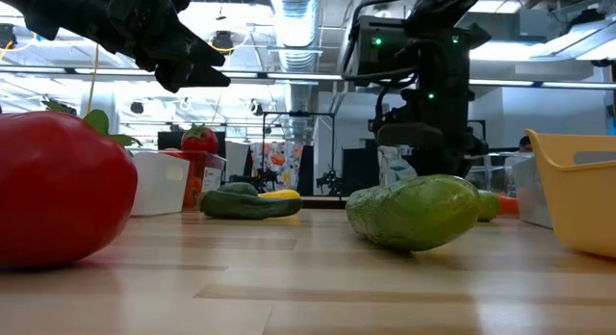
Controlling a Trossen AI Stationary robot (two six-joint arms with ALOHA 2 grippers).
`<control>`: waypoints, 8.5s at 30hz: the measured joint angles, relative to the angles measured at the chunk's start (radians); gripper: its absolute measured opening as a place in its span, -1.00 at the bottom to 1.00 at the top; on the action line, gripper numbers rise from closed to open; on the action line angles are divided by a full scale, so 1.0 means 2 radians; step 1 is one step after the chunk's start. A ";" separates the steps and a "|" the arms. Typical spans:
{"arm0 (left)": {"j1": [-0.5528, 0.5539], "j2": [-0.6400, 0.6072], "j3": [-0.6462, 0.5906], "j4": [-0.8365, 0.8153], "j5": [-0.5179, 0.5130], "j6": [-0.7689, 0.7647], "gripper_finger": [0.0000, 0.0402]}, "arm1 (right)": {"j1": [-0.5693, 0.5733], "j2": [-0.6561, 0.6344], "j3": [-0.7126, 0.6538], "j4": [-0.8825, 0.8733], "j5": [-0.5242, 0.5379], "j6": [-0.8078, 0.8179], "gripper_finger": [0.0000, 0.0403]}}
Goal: Sort produce into baskets
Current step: Put the right green chili into the gray bin, then put the red chili into the gray bin, then put the small yellow corn into the right blue bin
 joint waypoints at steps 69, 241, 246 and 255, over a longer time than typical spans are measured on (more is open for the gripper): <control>0.000 0.000 0.000 -0.001 0.018 0.000 0.48 | -0.022 -0.072 0.003 -0.005 -0.054 -0.041 -0.70; 0.000 0.000 0.000 -0.011 0.012 -0.013 0.48 | 0.074 0.051 0.037 0.075 -0.122 -0.311 -0.18; 0.000 0.000 0.000 -0.011 0.012 -0.012 0.48 | 0.073 0.069 0.038 0.073 -0.123 -0.310 -0.25; 0.000 0.000 0.000 -0.011 0.012 -0.012 0.48 | 0.069 0.031 0.033 0.065 -0.126 -0.306 -0.72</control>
